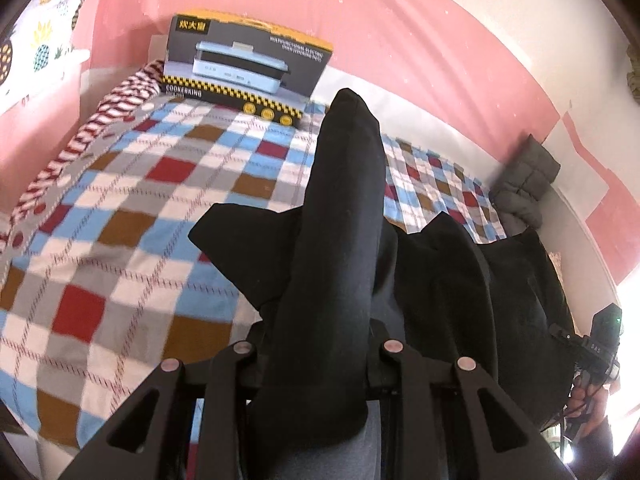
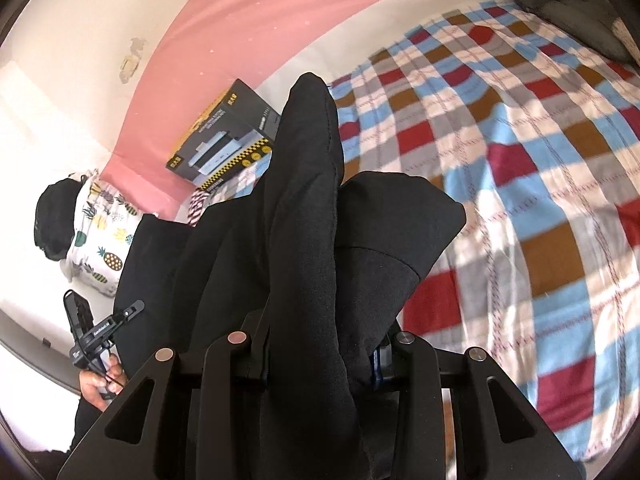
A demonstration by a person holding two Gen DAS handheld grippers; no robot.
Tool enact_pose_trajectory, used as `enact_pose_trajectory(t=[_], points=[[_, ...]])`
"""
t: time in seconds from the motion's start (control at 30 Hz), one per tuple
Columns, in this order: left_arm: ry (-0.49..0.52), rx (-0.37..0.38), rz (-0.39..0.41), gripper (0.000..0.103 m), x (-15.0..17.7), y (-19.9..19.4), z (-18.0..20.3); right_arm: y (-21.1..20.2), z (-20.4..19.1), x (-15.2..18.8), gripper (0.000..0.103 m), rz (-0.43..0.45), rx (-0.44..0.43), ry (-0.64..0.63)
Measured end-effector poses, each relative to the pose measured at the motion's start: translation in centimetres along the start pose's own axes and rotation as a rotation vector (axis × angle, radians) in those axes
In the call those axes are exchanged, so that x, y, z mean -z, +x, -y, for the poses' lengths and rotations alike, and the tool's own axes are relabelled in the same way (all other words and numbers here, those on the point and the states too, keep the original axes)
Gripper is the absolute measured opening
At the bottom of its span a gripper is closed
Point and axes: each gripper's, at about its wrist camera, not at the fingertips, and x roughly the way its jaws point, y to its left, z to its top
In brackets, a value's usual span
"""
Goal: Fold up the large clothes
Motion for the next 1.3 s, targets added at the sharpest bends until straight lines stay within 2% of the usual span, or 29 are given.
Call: enact_pose_trajectory(t=[0.43,0.73,0.9,1.07,1.13,1.3], points=[[0.011,-0.032,0.066,0.029,-10.6,3.6,-2.7,7.3,-3.5,-7.8,0.035,0.026,-0.053,-0.035],[0.024,-0.046,0.059,0.029,-16.2,9.9,-5.6,14.5,-3.1,-12.6,0.035,0.005,-0.061,-0.018],[0.012,-0.054,0.036,0.029,-17.0,15.3,-8.5,19.4,-1.0,-13.5,0.035,-0.023,-0.055,0.019],[-0.092,-0.104,-0.026,0.031,-14.8,20.4,-13.9,23.5,3.9,-12.0,0.04,-0.087,-0.005,0.121],[-0.134,-0.094,-0.053,0.037,-13.4,21.9,-15.8,24.0,5.5,-11.5,0.051,-0.102,-0.017,0.153],[-0.124,-0.122,-0.05,0.052,-12.4,23.1,-16.4,24.5,6.3,-11.2,0.068,-0.117,0.007,0.173]])
